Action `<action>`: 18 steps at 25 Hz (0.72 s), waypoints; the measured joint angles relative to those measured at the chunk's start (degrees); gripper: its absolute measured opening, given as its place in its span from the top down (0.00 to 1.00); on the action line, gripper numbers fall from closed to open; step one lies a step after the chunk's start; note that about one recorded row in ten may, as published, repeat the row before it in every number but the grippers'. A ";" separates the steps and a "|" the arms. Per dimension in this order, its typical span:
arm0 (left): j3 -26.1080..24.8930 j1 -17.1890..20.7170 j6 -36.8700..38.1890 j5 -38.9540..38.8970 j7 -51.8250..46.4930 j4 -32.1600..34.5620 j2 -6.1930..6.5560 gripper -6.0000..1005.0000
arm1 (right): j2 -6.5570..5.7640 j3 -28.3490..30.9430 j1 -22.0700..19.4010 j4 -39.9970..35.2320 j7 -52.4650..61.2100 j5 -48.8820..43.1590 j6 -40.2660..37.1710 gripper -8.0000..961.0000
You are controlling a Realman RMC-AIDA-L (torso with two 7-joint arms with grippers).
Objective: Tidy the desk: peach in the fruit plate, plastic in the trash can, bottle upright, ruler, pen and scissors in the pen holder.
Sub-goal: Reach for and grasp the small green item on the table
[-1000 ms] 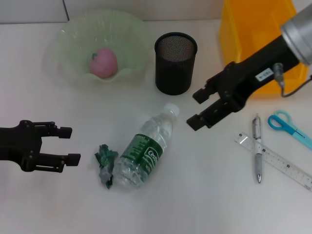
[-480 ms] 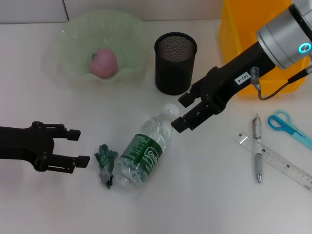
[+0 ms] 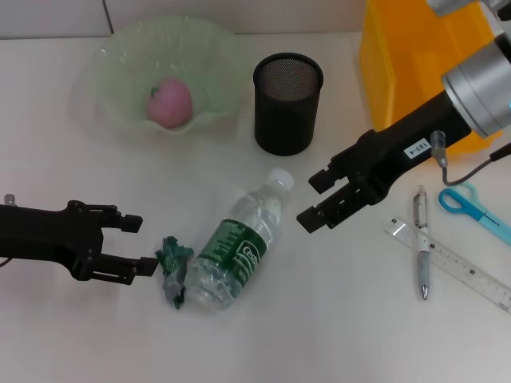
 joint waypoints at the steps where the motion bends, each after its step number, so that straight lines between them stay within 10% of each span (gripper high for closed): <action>1: 0.00 -0.08 -0.26 0.08 -0.01 0.00 -0.09 0.17 | -0.13 0.05 -0.32 -0.01 0.00 0.16 -0.08 0.17; 18: 0.58 -0.72 -2.26 0.25 -0.08 -0.11 -0.26 0.17 | -1.56 2.94 -2.70 -0.08 -0.27 1.30 -0.91 0.17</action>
